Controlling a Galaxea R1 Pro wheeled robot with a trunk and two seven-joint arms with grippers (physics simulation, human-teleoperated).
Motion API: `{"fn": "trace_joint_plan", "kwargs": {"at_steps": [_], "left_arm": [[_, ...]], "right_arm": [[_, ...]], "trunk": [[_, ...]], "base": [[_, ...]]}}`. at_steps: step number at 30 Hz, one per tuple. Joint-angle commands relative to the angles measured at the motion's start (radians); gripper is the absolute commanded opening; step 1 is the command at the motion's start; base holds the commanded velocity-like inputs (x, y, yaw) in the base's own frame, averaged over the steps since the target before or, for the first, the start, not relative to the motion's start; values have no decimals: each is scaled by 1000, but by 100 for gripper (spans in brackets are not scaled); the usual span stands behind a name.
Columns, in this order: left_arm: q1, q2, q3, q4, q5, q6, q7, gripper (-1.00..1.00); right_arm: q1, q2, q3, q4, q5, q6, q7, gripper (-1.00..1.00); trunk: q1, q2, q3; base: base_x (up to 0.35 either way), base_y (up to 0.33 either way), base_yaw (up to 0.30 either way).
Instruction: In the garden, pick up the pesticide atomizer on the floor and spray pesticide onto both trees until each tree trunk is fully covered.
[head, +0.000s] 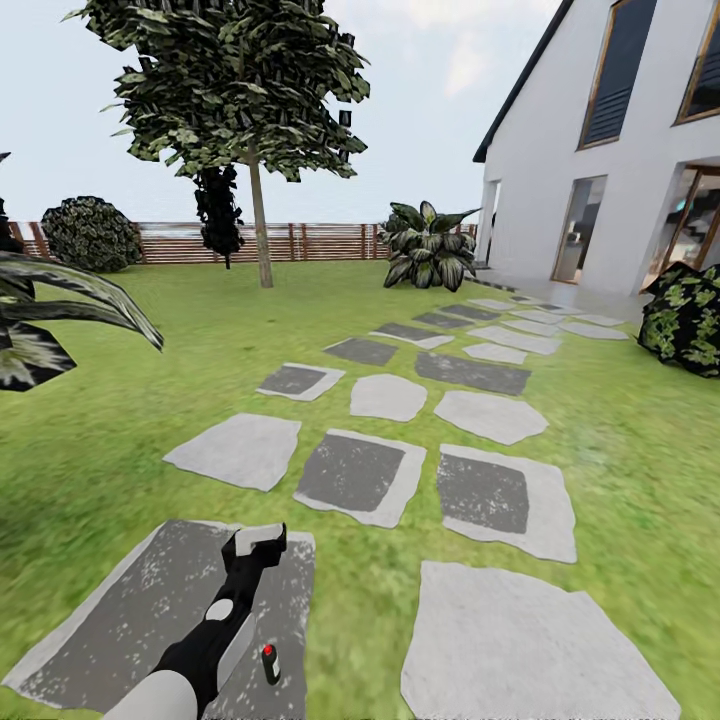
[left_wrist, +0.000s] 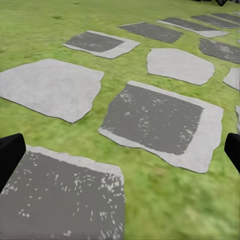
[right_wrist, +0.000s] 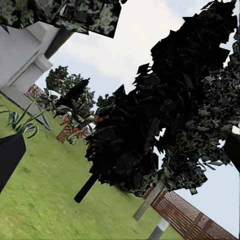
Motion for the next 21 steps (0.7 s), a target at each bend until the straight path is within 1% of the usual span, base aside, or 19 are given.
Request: {"fn": "trace_joint_plan", "kwargs": {"at_steps": [1,3,8,9,10,11,14,21], "left_arm": [[-1,-1,2,1,5,-3,-2,100],[-1,-1,2,1,6,-3,-2,100],[-1,-1,2,1,5,-4,-2,100],[-1,-1,2,1,5,-4,-2,100],[-1,-1,2,1,5,-4,-2,100],[-1,-1,2,1,5,-4,-2,100],[-1,-1,3,1,5,-4,-2,100],[-1,0,3,4,5,-4,-3,100]], "right_arm": [[-2,1,-6,2,18,-3,0,100],[-2,5,-4,1,35,-3,0,100],[-2,9,-3,1,43,-4,11,100],[-2,12,-2,1,45,-4,43,100],[-2,13,-2,1,46,-4,55,100],[-2,15,-2,0,46,-4,90,100],[-2,16,-1,0,46,-4,119,100],[-2,16,-1,0,46,-4,136,100]], "trunk": [[4,-8,-4],[11,-22,-10],[31,-57,-26],[34,-64,-29],[38,-71,-32],[42,-78,-35],[54,-99,-45],[80,-148,-67]], "base": [[0,0,0],[0,0,0],[0,0,0],[0,0,0],[0,0,0],[0,0,0],[0,0,0],[0,0,0]]}}
